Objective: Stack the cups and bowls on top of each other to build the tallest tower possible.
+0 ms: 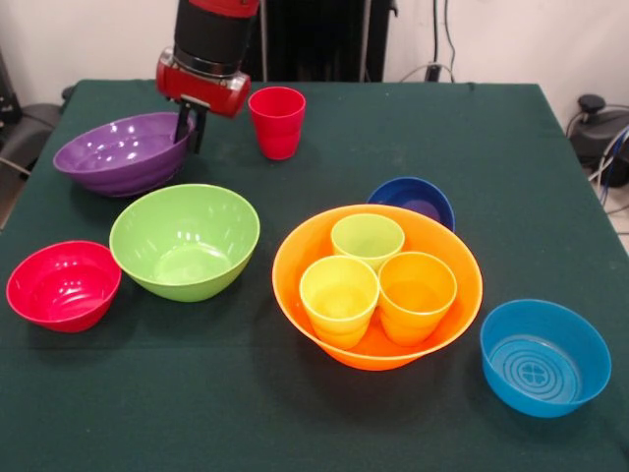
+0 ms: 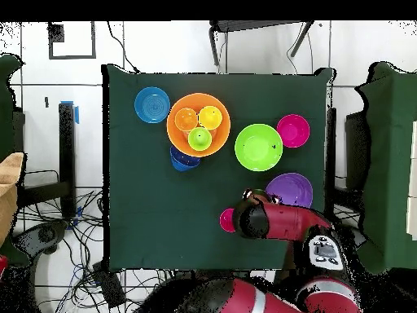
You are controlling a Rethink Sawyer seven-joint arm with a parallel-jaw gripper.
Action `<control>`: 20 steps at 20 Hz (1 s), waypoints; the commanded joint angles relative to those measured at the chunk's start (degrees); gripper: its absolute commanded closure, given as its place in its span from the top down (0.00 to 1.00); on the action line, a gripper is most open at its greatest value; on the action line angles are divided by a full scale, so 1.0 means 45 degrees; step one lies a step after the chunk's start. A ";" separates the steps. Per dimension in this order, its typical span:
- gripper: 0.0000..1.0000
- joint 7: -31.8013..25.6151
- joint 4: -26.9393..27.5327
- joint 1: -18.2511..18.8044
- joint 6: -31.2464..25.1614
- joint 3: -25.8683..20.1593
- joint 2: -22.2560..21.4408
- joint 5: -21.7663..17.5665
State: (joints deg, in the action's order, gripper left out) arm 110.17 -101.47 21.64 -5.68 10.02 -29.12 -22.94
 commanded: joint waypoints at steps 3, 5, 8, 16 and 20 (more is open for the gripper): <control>0.00 -0.0366 0.0937 0.0301 -0.3908 -0.2524 -0.1607 0.0957; 0.00 -0.0410 0.1229 0.0107 -0.4556 -0.2420 -0.1768 0.1042; 0.00 -0.0466 0.1573 0.0025 -0.5404 -0.2511 -0.2011 0.1231; 0.00 -0.0015 0.2043 -0.0107 -0.6160 -0.3099 -0.2304 0.1821; 0.00 0.0372 0.2311 -0.0576 -0.6712 -0.2930 -0.2333 0.2007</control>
State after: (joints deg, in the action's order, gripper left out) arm 110.17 -96.38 22.43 -28.64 3.40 -38.94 -16.16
